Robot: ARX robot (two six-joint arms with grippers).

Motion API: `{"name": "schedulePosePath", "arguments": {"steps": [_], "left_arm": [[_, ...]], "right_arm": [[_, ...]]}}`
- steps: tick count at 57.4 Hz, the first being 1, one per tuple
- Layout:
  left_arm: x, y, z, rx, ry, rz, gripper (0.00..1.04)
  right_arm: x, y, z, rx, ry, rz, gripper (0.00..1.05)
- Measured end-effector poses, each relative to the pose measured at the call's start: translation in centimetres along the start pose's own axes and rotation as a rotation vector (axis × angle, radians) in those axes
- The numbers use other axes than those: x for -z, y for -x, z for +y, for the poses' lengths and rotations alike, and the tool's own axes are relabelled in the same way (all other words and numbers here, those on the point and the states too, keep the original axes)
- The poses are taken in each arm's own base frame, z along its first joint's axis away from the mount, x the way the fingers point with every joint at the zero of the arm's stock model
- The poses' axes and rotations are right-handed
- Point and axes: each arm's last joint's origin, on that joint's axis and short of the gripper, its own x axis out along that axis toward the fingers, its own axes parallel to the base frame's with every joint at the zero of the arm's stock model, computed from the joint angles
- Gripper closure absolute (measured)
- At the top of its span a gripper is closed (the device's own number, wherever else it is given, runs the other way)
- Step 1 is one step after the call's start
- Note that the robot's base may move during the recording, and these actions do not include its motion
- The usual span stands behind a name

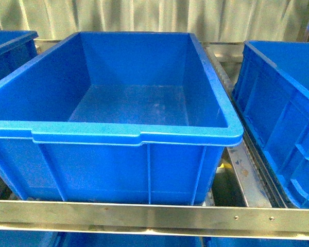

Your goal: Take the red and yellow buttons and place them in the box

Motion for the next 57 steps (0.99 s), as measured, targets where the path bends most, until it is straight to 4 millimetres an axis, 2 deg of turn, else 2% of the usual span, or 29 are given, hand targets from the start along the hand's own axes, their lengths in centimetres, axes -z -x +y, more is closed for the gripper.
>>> {"name": "schedulePosePath", "arguments": {"steps": [42,57], "left_arm": [[0.0,0.0,0.0,0.000,0.000,0.000,0.08],[0.0,0.0,0.0,0.000,0.000,0.000,0.08]], "right_arm": [[2.4,1.7,0.0,0.000,0.000,-0.001,1.01],[2.3,2.1,0.0,0.000,0.000,-0.029,1.01]]}}
